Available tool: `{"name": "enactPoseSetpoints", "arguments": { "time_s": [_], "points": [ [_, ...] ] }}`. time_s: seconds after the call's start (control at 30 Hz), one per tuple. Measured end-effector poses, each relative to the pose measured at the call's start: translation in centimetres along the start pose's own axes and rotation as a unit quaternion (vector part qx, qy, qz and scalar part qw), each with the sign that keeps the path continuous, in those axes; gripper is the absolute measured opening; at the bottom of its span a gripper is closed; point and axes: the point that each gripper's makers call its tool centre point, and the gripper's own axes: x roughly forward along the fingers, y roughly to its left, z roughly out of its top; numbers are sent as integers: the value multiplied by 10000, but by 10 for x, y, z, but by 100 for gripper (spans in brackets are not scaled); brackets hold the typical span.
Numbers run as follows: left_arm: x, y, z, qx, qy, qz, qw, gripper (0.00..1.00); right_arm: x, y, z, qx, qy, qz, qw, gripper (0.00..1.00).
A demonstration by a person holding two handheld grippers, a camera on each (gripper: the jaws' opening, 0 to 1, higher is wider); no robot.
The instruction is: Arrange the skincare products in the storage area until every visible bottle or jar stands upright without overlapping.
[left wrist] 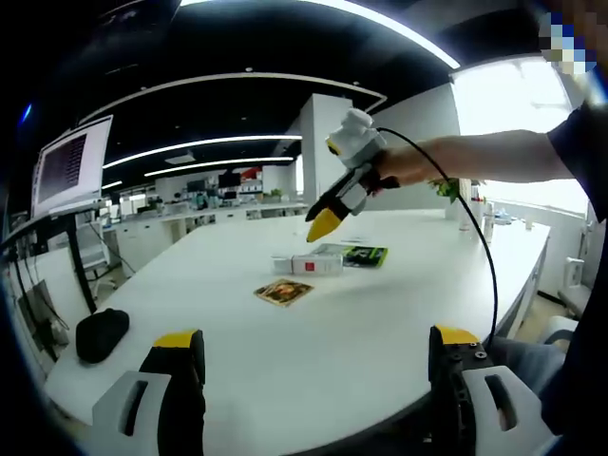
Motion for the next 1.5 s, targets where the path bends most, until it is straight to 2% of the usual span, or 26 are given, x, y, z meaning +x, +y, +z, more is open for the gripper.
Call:
{"name": "enactPoseSetpoints", "arguments": {
  "time_s": [0.13, 0.6, 0.83, 1.2, 1.5],
  "points": [
    [0, 0, 1, -13, -8, -19, 10000, 100, 9, -4, 3, -59, 125, 38, 9999, 71],
    [2, 5, -1, -56, 10, -31, 10000, 100, 24, -8, 4, -34, 261, 21, 9997, 71],
    [4, 9, 0, -55, -1, -59, 10000, 100, 34, -15, 1, -75, 434, -20, 9990, 66],
    [7, 15, -2, -77, -3, -99, 9999, 100, 47, -9, 0, -157, 670, 16, 9976, 60],
    [4, 15, -6, -121, -17, -89, 9999, 100, 57, -14, -7, -195, 985, 90, 9949, 45]
  ]
}}
